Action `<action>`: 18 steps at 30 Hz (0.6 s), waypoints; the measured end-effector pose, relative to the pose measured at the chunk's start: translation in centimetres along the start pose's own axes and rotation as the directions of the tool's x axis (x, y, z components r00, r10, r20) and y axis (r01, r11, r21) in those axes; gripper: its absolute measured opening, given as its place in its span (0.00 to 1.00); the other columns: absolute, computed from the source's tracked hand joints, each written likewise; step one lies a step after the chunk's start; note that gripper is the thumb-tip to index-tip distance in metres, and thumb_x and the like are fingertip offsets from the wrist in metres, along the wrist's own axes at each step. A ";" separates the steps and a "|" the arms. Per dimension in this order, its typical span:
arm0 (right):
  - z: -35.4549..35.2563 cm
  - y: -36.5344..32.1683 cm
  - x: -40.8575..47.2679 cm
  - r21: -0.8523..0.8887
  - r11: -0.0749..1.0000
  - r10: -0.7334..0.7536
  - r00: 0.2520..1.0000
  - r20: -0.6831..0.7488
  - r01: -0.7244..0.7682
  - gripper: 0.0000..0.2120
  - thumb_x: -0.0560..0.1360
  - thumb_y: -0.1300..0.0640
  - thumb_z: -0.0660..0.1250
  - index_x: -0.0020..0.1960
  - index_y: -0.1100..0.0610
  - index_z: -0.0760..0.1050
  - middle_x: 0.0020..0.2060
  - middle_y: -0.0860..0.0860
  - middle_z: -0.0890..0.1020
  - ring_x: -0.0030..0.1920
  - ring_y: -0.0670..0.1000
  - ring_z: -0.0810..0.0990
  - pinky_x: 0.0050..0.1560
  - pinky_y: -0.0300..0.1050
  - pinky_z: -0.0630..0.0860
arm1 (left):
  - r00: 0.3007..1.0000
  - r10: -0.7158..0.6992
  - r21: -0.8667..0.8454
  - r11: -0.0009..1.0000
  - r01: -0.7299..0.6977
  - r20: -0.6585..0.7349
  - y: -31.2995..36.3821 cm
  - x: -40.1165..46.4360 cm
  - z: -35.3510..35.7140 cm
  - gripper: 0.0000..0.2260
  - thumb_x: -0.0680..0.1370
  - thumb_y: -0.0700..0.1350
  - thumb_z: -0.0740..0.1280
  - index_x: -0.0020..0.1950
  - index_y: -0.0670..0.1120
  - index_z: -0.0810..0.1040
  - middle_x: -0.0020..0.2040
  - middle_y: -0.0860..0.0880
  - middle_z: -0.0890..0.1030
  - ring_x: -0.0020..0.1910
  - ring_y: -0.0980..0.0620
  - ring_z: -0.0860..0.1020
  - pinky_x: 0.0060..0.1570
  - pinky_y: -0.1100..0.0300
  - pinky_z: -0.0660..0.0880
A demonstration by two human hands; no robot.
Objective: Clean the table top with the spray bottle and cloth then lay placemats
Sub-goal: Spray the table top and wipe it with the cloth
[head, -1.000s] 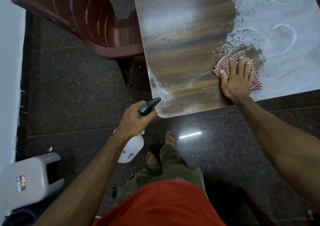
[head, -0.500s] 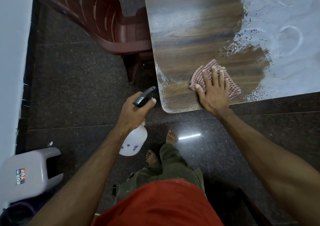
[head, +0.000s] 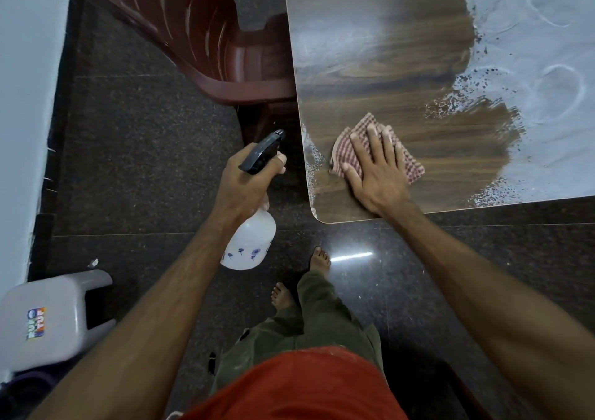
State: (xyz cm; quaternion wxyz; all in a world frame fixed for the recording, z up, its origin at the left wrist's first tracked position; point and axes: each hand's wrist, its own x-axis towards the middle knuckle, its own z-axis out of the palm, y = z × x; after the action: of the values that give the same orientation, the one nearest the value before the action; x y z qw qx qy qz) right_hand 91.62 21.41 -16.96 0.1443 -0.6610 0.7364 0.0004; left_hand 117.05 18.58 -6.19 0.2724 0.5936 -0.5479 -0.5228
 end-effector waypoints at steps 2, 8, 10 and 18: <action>-0.7 -1.4 3.5 0.007 1.000 0.018 1.000 -0.016 -0.018 0.32 0.81 0.35 0.45 0.81 0.46 0.49 0.81 0.52 0.47 0.80 0.57 0.42 0.78 0.59 0.41 | 1.000 0.012 0.002 1.000 -0.012 -0.008 0.0 0.3 -0.1 0.03 0.80 0.44 0.68 0.52 0.46 0.80 0.47 0.43 0.85 0.27 0.62 0.77 0.34 0.61 0.70; -0.4 -7.4 5.5 -0.011 0.990 -0.140 0.990 0.023 0.141 0.31 0.81 0.38 0.48 0.81 0.46 0.49 0.81 0.52 0.47 0.80 0.57 0.42 0.77 0.59 0.39 | 0.999 0.032 0.013 0.999 -0.032 -0.022 0.4 1.1 -0.2 0.04 0.79 0.45 0.68 0.50 0.46 0.79 0.47 0.41 0.84 0.27 0.61 0.77 0.36 0.59 0.70; 0.6 -7.7 3.1 -0.022 0.975 -0.221 0.975 0.023 0.222 0.30 0.82 0.39 0.47 0.81 0.47 0.51 0.81 0.53 0.48 0.80 0.57 0.43 0.78 0.60 0.42 | 0.999 0.034 -0.001 0.999 -0.034 -0.014 0.7 1.4 -0.1 0.05 0.79 0.45 0.68 0.50 0.44 0.79 0.47 0.39 0.83 0.26 0.60 0.75 0.34 0.58 0.70; 1.8 -0.9 -4.7 -0.094 0.966 -0.236 0.969 0.071 0.243 0.29 0.81 0.37 0.45 0.80 0.45 0.49 0.80 0.51 0.51 0.80 0.55 0.47 0.78 0.60 0.50 | 1.000 0.008 -0.049 0.999 -0.008 -0.018 1.5 1.4 -0.3 0.06 0.80 0.43 0.67 0.53 0.41 0.79 0.49 0.38 0.83 0.19 0.56 0.72 0.22 0.62 0.70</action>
State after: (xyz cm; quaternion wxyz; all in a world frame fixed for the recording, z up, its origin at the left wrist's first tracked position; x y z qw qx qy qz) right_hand 93.25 26.20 -17.57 0.1312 -0.7513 0.6455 0.0402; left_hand 116.57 16.78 -5.22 0.2938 0.5889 -0.5348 -0.5299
